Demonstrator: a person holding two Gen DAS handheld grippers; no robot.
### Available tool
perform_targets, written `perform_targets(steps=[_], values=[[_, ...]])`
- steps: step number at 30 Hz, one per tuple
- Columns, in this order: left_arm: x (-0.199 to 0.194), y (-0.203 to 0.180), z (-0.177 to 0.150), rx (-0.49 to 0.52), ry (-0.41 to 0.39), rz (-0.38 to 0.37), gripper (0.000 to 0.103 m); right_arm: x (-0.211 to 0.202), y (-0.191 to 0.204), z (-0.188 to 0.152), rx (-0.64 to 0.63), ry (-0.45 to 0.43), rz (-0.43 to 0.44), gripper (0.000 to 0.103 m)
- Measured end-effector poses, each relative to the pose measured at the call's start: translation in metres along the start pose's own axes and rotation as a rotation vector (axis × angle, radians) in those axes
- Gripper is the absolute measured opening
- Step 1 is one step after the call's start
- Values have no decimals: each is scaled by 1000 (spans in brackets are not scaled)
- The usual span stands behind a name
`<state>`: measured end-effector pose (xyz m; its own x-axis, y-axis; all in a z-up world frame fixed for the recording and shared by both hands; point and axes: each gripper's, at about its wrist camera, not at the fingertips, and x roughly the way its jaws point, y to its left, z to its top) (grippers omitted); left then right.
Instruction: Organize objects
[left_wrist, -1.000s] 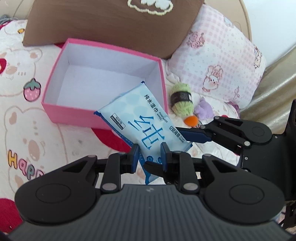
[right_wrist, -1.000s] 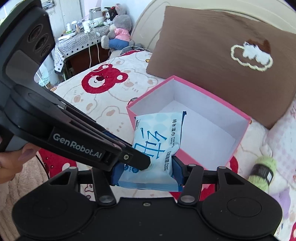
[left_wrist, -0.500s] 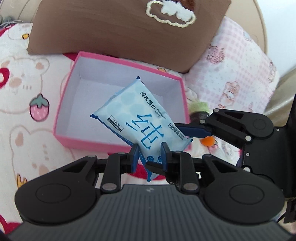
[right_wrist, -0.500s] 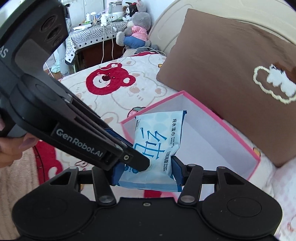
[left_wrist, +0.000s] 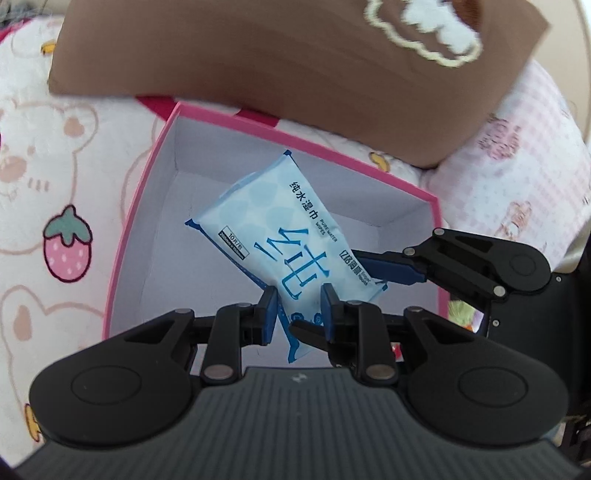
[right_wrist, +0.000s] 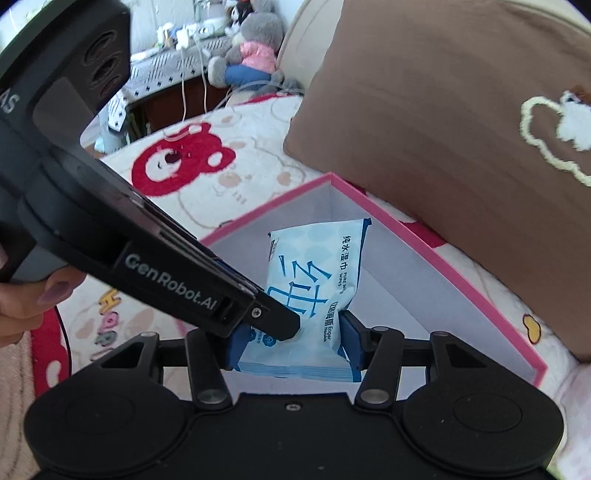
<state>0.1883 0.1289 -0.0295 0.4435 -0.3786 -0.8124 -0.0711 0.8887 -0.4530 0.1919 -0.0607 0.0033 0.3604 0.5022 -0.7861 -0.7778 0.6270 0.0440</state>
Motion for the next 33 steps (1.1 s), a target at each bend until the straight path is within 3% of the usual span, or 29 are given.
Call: perform_targets(steps=[12,21,27,29,33], values=[[60,37,3,-171,49,10,22,62,-15,7,-161,168,26,53],[89,36,7,-168,71,69,22,92,-22,2,-219,224,23,51],[91,33,6,-171,43,57,22,94,-25,4,-246,227,18,51],[93,31,6,-172,39,68,22,95,-27,4,-235,232,12,53],[95,27,5,-160,29,103,23,88,-31,6,-192,214,-18,80]])
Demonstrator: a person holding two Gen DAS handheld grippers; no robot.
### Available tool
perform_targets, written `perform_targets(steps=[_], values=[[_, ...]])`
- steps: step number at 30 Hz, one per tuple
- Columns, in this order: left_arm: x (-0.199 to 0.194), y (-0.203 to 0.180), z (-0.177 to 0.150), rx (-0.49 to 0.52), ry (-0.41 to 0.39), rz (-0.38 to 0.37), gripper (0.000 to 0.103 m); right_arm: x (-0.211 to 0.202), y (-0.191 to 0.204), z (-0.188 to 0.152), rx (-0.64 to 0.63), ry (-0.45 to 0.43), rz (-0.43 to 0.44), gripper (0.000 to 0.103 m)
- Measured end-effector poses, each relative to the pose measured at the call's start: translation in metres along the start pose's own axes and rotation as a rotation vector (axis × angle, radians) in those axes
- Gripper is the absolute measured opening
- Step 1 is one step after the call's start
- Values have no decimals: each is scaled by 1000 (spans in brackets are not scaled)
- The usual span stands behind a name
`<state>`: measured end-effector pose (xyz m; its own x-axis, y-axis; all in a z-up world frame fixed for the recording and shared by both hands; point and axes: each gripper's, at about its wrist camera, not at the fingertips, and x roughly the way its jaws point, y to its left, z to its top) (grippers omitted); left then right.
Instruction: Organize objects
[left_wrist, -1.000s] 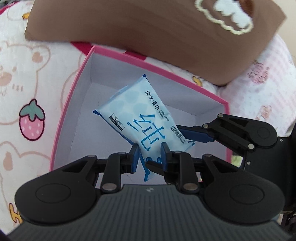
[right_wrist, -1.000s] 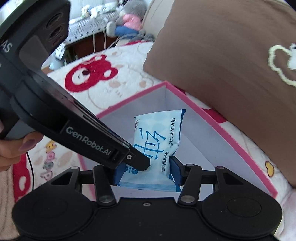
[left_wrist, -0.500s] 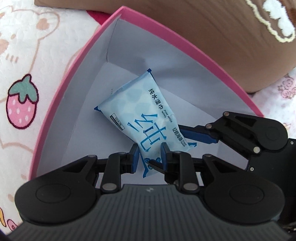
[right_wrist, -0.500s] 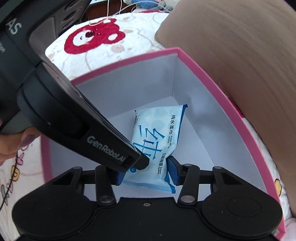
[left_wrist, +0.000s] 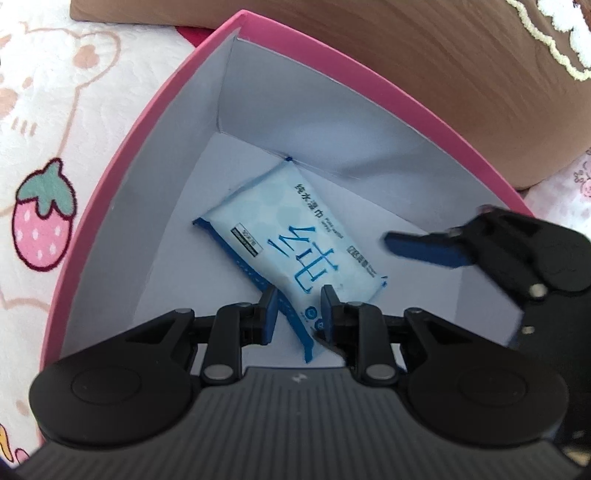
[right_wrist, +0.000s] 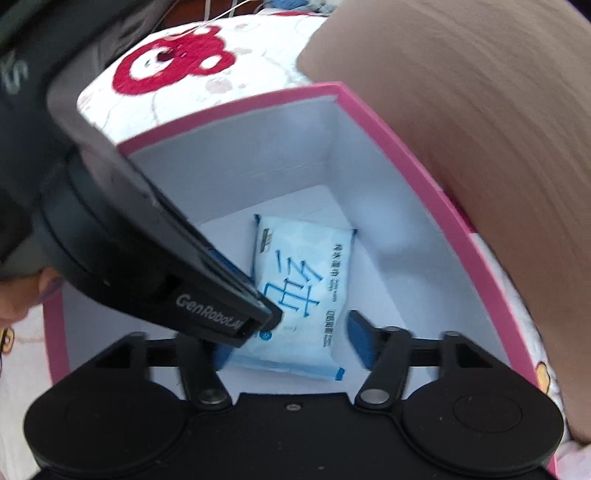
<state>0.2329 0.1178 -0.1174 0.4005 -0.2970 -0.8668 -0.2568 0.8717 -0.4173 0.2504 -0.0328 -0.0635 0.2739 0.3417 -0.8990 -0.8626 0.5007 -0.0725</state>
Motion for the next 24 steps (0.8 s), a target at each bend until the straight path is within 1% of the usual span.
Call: perform_targets(steps=[3,4,6,8,11,13,15,16,17,18,19,20,21,22,24], values=[[1,-1,0,-10,-5,-10,23,-9,-8,-2,106,12,31,85],[1,-1,1,-14,-7,-8,23,-10,-7,-4,123,28,23,86],[0,-3,1,-12,-15,-3,23,-9,-2,-8,146,77,-27,86],[-3,-6,1,8,-27,16,23,-11,-1,-15,176,103,-32,86],[-8,-12,1,33,-35,29,22,-10,3,-20,269,100,10,86],[-11,-14,2,40,-36,12,22,-4,14,-16,286,98,12,86],[-15,-14,3,50,-39,9,22,0,17,-14,297,94,7,85],[-21,3,11,55,-44,10,22,3,16,-13,320,94,0,85],[-23,8,17,59,-47,14,22,6,14,-14,341,90,-2,82],[-22,11,25,51,-46,22,22,9,12,-15,362,94,-5,77],[-22,11,26,42,-43,28,22,12,11,-16,375,106,-13,74],[-21,11,27,37,-39,23,22,16,10,-18,378,125,-37,68],[-21,12,27,32,-35,15,22,19,10,-20,380,144,-68,67],[-22,13,26,29,-32,12,23,22,9,-22,377,156,-79,64],[-23,14,24,31,-37,10,23,23,7,-25,384,169,-93,48]])
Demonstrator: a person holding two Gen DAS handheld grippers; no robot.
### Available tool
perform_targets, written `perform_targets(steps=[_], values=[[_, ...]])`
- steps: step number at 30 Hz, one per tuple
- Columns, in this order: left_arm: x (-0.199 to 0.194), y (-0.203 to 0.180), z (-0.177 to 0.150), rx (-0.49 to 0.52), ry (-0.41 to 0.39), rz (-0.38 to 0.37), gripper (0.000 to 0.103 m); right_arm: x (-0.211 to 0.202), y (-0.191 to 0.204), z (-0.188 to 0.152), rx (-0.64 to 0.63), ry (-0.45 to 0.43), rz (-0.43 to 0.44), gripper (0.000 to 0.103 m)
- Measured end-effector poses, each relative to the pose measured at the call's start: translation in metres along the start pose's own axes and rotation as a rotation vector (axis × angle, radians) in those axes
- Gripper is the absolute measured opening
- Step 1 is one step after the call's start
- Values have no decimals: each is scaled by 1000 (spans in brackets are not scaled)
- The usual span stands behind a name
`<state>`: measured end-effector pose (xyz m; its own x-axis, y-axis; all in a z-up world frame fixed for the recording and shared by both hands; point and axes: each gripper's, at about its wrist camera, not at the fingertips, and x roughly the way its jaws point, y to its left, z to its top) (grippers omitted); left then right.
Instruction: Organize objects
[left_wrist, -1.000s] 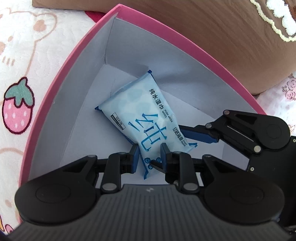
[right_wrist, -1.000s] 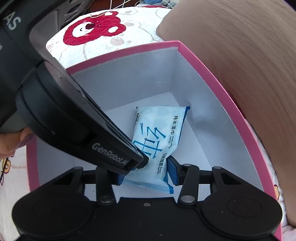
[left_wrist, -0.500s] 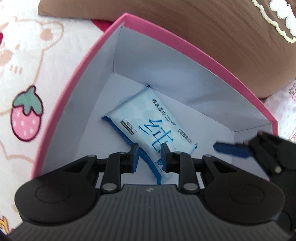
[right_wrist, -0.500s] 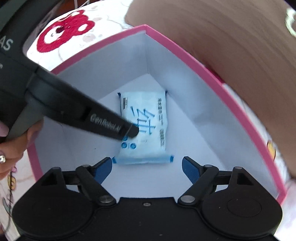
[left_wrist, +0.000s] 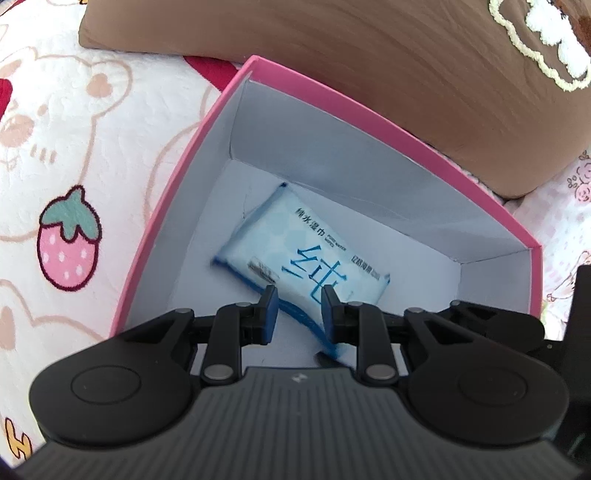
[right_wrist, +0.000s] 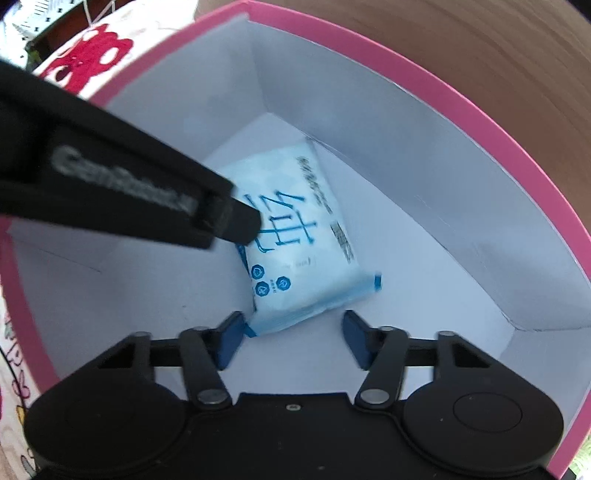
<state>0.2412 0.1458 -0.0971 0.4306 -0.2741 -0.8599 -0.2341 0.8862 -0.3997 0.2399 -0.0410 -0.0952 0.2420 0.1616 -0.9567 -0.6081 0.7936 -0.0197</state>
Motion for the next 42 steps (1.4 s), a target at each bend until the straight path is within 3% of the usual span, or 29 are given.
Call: perform_targets(steps=[4,8,11,13,21,26,30,37,42], values=[[1,3,-2,4,-6,-14,23,-3,-9,-1,-6,-32,-37,41],[0,2,-2,4,-25,-6,23,0,-14,0,23,-40,1,41],[-1,0,-5,1,-33,-2,23,0,-13,4,31,-57,9,33],[-8,-1,-7,-4,-40,-2,23,0,-19,9,79,-64,38,27],[-9,1,-6,6,-53,4,23,6,-44,15,250,-99,92,22],[-17,-1,-11,0,-72,7,22,21,-67,24,329,-119,135,22],[-23,0,-12,-19,-80,4,23,21,-61,27,362,-124,175,23],[-34,-5,-11,-5,-94,37,23,13,-53,24,272,-110,200,27],[-36,0,-8,-46,-97,16,23,23,-35,31,422,-118,201,26]])
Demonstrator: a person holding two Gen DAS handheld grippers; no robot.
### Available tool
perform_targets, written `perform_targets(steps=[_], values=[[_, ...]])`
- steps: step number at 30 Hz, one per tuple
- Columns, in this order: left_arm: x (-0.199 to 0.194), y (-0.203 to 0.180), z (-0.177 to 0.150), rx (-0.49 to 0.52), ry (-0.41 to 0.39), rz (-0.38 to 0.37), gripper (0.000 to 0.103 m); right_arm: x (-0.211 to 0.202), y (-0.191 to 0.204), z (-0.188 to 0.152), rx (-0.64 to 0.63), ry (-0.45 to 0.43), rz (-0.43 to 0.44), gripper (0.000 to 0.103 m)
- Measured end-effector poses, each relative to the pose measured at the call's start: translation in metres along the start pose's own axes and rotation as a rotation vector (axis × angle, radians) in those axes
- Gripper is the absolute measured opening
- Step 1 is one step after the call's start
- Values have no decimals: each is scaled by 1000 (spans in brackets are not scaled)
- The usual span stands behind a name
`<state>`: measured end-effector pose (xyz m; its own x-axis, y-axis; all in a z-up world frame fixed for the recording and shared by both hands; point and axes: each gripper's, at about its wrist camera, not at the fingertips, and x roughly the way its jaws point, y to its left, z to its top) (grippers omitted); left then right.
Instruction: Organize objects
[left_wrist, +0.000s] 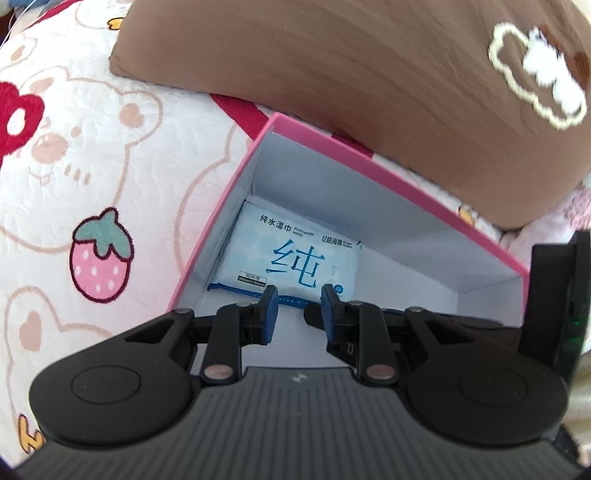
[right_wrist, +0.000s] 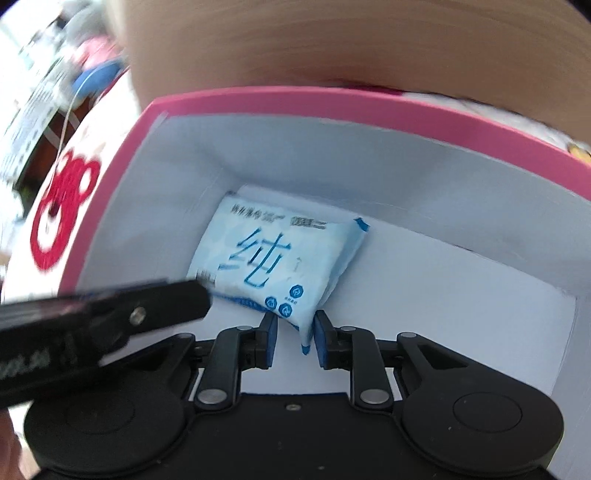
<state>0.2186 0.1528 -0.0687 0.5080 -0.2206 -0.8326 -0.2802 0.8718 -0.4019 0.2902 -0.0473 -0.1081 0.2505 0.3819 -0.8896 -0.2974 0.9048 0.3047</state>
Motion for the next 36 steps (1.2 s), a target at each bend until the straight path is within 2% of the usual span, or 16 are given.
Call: perform_targets(steps=[2,6,9,17,22,26,31,34,36], values=[[-4,1,0,-6,0,-7,23,3,2,2,-1,-29,-25,26],[-10,-1,-4,24,-9,23,23,-3,11,-2,-64,-23,-51,28],[-21,-2,-5,46,-2,32,26,-23,16,-9,-121,-50,-45,30],[-51,-16,-14,165,35,69,40,-90,29,-48,-157,-116,-44,33],[-70,-25,-21,213,51,72,42,-129,36,-65,-211,-154,-38,39],[-90,-32,-31,242,52,62,51,-150,46,-75,-246,-184,-40,45],[-117,-45,-47,298,39,58,56,-178,52,-86,-252,-206,-51,54],[-130,-53,-52,302,24,26,62,-191,53,-95,-248,-216,-51,62],[-136,-57,-56,293,18,13,64,-198,52,-101,-250,-227,-53,73]])
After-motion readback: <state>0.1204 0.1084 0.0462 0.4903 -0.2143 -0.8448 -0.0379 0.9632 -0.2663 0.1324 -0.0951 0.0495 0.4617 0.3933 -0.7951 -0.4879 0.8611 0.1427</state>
